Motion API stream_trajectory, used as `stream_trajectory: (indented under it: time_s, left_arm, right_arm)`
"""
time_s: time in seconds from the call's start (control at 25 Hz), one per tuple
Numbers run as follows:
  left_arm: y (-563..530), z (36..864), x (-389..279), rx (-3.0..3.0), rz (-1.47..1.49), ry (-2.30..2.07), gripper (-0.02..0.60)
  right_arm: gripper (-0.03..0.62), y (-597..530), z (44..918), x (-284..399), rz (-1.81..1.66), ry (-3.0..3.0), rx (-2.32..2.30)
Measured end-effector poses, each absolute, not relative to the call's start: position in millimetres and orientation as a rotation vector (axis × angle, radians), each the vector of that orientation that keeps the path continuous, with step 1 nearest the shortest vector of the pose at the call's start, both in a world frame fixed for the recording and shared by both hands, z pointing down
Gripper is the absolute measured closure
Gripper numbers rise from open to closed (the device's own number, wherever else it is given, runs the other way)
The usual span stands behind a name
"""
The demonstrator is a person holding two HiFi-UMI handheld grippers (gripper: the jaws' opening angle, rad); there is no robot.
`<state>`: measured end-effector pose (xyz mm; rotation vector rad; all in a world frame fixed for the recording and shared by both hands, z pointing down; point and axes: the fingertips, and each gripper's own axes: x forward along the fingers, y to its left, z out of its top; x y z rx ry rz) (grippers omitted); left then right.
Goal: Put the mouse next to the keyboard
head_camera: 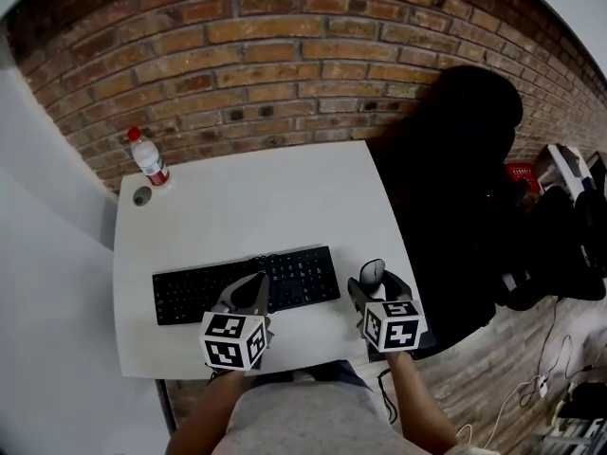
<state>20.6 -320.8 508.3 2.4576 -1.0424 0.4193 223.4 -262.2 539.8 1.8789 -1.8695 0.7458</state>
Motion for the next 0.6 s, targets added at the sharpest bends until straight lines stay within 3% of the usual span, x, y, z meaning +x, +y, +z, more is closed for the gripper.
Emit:
stream_trajectory:
  time_s: [0.6]
  left_arm:
    - [-333.6, 510.4, 42.6, 2.391, 0.433, -1.166, 0.592]
  right_arm:
    - [0.287, -279.7, 584.5, 247.6, 0.883, -1.838, 1.774]
